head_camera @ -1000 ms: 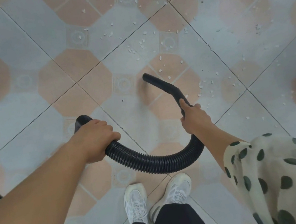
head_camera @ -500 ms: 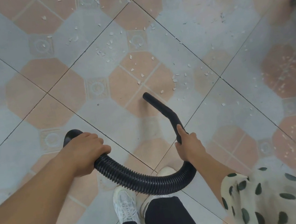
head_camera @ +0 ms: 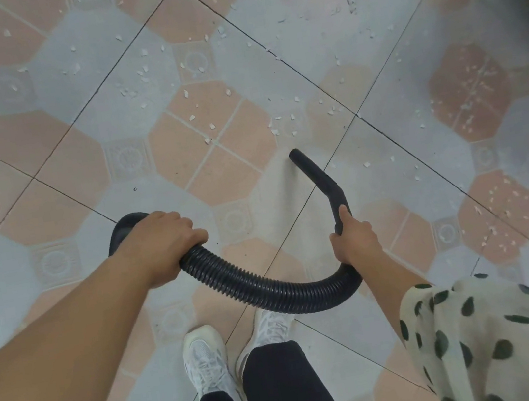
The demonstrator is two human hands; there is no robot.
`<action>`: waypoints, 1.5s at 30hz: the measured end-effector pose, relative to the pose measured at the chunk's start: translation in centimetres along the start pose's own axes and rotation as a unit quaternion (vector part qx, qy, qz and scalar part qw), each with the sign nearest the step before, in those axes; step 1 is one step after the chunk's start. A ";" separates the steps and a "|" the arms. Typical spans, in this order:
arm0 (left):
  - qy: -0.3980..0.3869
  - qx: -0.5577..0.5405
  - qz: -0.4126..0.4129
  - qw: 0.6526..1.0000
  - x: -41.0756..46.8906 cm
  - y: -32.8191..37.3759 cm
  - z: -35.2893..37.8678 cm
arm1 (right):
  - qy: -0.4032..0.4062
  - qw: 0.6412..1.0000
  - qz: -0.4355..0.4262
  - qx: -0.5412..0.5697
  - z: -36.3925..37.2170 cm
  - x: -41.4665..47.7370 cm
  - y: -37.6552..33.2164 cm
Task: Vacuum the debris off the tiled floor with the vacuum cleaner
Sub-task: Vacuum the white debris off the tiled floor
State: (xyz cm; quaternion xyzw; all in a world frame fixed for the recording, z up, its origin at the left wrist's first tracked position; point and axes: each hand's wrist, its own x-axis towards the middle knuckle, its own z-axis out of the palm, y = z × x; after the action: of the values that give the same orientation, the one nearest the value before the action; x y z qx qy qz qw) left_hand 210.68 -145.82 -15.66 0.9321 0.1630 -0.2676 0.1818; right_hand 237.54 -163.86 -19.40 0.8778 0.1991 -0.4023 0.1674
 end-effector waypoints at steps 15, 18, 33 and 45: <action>-0.022 0.029 0.007 0.999 3.2 2.3 -2.8 | -0.019 0.999 0.003 0.050 -1.3 1.8 3.1; -0.018 0.029 -0.010 0.999 3.8 1.8 -3.8 | -0.016 0.999 -0.016 0.027 -3.2 3.3 1.8; -0.017 0.041 -0.001 0.999 5.8 -0.2 -5.4 | -0.039 0.997 -0.060 -0.027 -6.1 4.7 -0.6; -0.023 0.068 0.041 0.997 1.6 -10.3 -4.9 | -0.038 0.997 -0.061 -0.006 -1.3 0.9 -9.8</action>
State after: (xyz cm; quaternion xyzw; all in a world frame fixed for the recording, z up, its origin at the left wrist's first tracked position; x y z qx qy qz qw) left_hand 209.95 -134.38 -15.28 0.9418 0.1018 -0.2916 0.1329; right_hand 234.19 -154.64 -20.59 0.8471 0.2480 -0.4438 0.1551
